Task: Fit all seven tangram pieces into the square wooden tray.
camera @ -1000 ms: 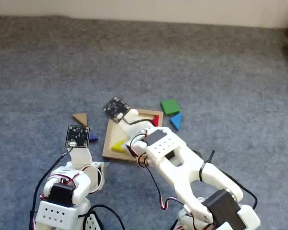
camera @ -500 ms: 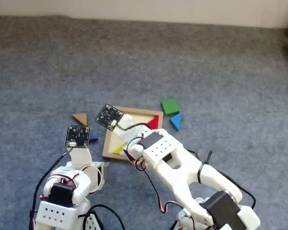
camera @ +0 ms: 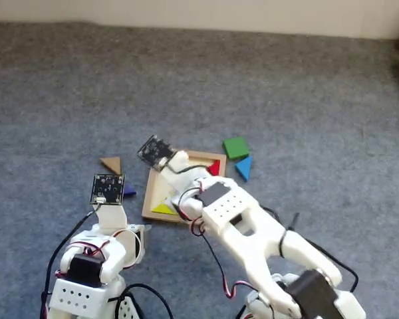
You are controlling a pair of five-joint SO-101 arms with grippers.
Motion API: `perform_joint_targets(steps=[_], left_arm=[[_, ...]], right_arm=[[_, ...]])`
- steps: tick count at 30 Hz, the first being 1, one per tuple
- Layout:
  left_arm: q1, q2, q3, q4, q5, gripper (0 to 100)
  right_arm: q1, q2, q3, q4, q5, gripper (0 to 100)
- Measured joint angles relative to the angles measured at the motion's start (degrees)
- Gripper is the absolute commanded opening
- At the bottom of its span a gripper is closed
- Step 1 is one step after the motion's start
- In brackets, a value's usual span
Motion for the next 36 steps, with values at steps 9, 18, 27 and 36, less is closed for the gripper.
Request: perform_joint_targets(steps=[9, 18, 27, 36], left_arm=[[0.0, 0.0, 0.0, 0.0, 0.0, 18], [0.0, 0.0, 0.0, 0.0, 0.0, 18], [0.0, 0.0, 0.0, 0.0, 0.0, 18], [0.0, 0.0, 0.0, 0.0, 0.0, 18]], right_arm=[[0.9, -2.8, 1.6, 1.9, -0.4, 4.5], [1.1, 8.2, -3.2, 6.9, -0.4, 4.5], [5.0, 11.8, -14.9, 25.8, -0.4, 4.5], [9.2, 11.8, -18.8, 29.7, -0.4, 4.5]])
